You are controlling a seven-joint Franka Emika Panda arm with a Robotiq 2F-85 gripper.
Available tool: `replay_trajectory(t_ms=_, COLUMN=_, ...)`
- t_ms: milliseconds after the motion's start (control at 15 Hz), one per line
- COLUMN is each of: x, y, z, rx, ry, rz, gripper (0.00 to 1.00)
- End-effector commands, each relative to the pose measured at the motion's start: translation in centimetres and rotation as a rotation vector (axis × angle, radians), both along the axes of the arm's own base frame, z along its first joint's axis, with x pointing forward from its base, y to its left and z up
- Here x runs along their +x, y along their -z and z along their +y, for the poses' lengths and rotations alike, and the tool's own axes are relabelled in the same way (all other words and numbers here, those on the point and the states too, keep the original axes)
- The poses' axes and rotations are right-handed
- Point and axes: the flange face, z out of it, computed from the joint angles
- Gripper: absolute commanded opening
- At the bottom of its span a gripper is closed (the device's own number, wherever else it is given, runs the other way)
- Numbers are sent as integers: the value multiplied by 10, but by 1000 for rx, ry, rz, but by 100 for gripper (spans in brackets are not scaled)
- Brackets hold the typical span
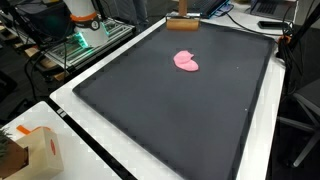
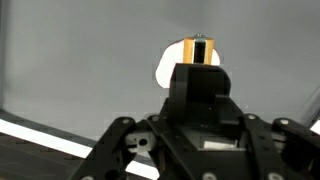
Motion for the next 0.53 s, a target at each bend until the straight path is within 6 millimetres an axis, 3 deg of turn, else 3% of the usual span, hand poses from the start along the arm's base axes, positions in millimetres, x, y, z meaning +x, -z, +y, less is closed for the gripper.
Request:
replay_trajectory(t_ms=0, x=12, y=6, z=-40, rx=100, ry=40, rz=16, gripper=25)
replay_trajectory(t_ms=467, x=31, y=40, z=-109, rx=270, ry=60, rz=47, gripper=25)
